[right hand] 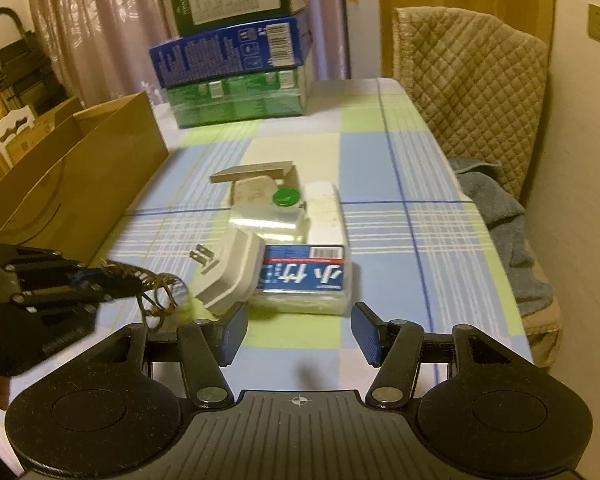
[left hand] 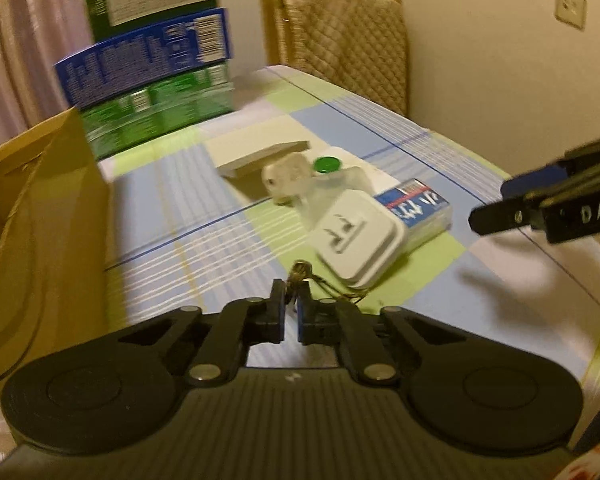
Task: Organize rigid objects
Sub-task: 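Grasp the braided cord with the left gripper while the right gripper grasps the white plug adapter, then carry the cord and white adapter with both grippers over the cardboard box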
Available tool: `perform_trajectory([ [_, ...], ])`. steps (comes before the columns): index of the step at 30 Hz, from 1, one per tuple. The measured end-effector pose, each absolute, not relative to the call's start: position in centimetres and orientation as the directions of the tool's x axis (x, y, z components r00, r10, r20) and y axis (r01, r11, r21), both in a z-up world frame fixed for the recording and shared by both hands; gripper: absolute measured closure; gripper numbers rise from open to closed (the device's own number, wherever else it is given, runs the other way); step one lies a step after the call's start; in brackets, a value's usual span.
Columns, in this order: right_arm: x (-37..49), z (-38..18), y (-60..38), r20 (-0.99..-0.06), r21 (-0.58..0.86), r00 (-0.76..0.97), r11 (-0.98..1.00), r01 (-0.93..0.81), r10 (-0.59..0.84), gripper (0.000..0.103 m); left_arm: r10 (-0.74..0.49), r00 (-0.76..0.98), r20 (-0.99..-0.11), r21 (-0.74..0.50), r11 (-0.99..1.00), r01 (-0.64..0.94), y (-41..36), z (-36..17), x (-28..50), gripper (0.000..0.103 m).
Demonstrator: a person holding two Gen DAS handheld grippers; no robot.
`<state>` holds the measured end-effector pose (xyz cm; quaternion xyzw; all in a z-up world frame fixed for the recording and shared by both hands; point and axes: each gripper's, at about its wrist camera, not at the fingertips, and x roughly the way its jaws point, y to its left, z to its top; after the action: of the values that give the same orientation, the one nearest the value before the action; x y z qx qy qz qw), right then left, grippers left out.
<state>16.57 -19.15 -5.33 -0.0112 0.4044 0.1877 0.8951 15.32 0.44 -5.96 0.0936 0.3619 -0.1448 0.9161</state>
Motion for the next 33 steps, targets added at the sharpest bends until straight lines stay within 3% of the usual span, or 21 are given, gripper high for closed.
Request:
perform_trajectory([
  [16,19.5,-6.5,-14.3,-0.747,0.115,0.530,0.863,-0.491,0.401,0.048,-0.182,0.727,-0.662,-0.030,0.976,0.217,4.3,-4.2,14.0,0.101],
  [33,22.3,-9.6,-10.2,-0.790,-0.022,0.529,0.847,-0.531,0.310,0.048,-0.194,0.737,-0.648,-0.079,0.979,0.188,5.4,-4.0,14.0,0.101],
])
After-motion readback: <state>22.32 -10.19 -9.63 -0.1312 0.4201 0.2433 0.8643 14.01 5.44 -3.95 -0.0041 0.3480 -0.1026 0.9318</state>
